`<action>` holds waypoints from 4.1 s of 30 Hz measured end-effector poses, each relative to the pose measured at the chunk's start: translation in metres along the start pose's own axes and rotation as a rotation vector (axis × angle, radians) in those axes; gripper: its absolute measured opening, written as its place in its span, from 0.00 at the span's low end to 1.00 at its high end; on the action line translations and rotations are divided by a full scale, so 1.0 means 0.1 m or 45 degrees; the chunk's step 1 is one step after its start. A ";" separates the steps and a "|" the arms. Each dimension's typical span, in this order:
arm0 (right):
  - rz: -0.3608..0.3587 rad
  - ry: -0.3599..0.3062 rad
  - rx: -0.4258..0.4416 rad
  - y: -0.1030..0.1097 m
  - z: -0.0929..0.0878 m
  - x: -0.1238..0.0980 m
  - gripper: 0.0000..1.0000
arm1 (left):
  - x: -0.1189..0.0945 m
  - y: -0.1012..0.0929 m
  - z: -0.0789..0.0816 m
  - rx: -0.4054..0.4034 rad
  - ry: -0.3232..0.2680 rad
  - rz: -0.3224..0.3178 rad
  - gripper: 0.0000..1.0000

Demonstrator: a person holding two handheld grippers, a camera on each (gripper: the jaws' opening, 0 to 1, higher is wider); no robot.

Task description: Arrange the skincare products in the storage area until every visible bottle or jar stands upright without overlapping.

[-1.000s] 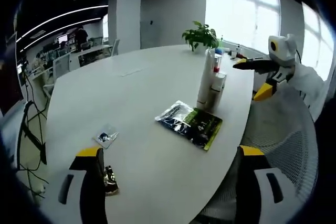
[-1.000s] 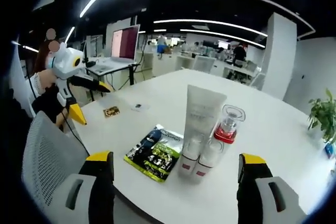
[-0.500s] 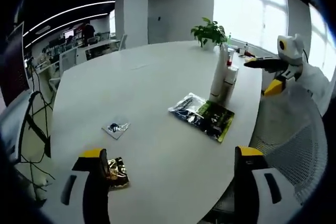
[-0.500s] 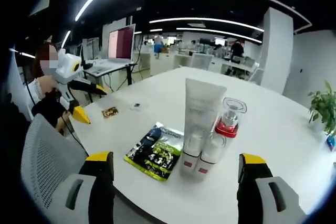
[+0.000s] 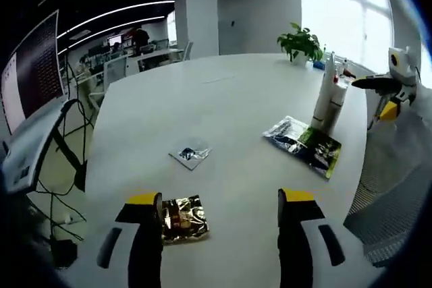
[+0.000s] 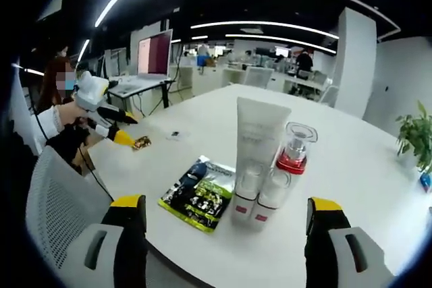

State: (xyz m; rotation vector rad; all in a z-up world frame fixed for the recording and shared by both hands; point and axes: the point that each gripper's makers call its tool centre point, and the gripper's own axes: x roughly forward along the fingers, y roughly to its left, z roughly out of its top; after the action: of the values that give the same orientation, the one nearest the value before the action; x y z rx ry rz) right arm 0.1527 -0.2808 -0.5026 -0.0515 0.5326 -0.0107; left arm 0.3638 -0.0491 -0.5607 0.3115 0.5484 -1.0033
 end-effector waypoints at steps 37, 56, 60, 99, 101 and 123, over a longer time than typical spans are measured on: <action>-0.005 0.010 -0.012 0.03 0.00 0.01 1.00 | 0.33 0.40 -0.43 -0.020 0.212 0.051 0.35; -0.003 0.021 -0.006 0.06 -0.04 0.02 1.00 | 0.42 0.16 -0.34 0.144 0.208 -0.085 0.36; -0.002 0.029 -0.002 0.07 -0.07 0.03 1.00 | 0.46 0.05 -0.27 0.155 0.187 -0.130 0.36; 0.004 0.043 -0.004 0.08 -0.26 0.20 0.98 | 0.94 -0.74 -0.01 0.649 0.203 -0.574 0.35; 0.006 0.044 -0.001 0.08 -0.26 0.20 0.98 | 0.96 -0.77 0.00 0.655 0.204 -0.585 0.35; 0.009 0.061 0.008 0.07 -0.29 0.22 0.97 | 1.05 -0.94 0.04 0.761 0.246 -0.773 0.35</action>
State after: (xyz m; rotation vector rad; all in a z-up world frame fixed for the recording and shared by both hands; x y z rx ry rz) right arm 0.1571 -0.2757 -0.5387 -0.0438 0.5806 -0.0070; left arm 0.3282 -0.1737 -0.6168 0.8091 0.5174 -1.7385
